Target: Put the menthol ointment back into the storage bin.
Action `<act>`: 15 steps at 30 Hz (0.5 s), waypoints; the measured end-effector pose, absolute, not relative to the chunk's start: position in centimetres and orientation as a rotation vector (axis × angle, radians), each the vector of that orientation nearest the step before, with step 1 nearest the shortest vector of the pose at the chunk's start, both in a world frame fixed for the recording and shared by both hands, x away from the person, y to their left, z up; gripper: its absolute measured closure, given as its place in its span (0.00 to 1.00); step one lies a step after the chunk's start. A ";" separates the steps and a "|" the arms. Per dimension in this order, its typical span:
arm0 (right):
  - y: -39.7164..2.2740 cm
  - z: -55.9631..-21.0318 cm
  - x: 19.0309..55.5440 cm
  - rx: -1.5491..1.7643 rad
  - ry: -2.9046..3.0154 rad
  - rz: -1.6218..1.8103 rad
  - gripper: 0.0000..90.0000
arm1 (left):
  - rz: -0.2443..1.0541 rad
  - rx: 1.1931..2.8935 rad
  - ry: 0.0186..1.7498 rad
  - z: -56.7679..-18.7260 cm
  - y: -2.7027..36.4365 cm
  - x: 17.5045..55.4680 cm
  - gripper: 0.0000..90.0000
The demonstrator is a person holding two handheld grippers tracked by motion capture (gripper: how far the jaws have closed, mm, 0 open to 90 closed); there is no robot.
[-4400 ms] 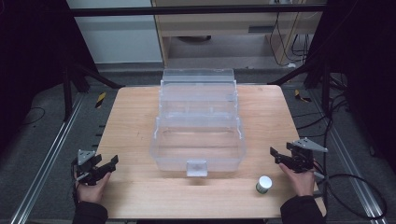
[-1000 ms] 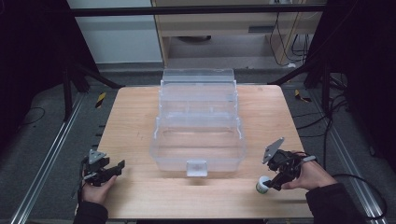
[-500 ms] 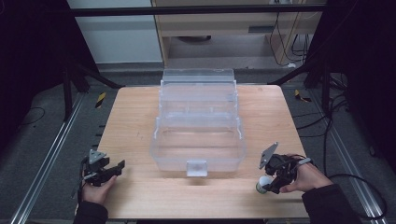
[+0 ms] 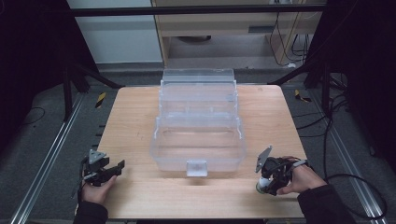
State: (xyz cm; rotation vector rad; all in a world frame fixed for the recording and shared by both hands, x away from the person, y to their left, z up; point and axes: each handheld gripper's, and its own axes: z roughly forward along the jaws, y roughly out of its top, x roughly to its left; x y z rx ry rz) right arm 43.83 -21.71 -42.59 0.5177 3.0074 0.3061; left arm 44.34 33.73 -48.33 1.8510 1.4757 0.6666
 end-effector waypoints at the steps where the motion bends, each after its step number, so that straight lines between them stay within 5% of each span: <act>1: -21.6 -42.7 43.8 0.517 3.009 0.302 0.43 | 0.667 1.851 1.476 -48.3 33.7 44.3 0.37; 15: -21.3 -43.5 44.2 0.507 3.033 0.248 0.53 | 0.667 1.851 1.476 -48.3 33.7 44.4 0.37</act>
